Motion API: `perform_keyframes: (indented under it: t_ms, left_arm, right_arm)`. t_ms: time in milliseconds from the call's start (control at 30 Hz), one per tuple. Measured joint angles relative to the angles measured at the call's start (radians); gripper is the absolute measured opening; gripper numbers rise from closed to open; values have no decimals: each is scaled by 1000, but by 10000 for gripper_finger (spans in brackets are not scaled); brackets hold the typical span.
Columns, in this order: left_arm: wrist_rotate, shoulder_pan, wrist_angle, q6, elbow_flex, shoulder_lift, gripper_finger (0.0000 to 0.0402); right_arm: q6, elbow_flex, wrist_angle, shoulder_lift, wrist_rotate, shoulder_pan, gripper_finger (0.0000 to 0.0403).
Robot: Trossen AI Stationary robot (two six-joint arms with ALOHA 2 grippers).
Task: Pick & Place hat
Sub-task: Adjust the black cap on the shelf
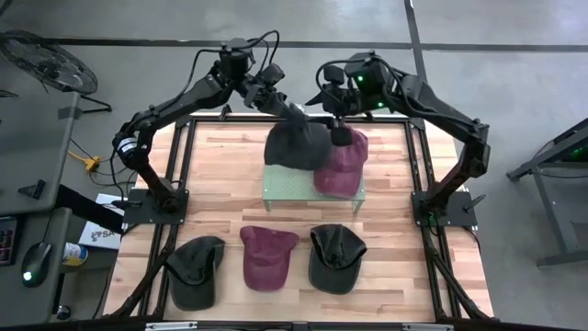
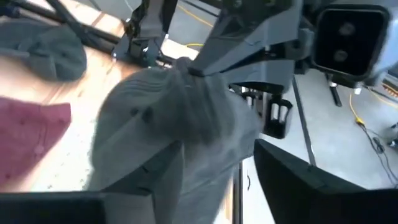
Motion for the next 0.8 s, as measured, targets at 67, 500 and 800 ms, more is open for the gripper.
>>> perform_keyframes:
  t_ms: [67, 500, 800]
  left_arm:
    - [-18, -4, -1, 0, 0, 0, 0]
    - [-112, -56, 0, -7, 0, 0, 0]
    - [-125, -58, 8, -7, 0, 0, 0]
  right_arm:
    - [-31, 0, -9, 0, -11, -6, 205]
    - [-126, 0, -23, 2, -105, -14, 236]
    - [-116, 0, -29, 2, -123, -12, 186]
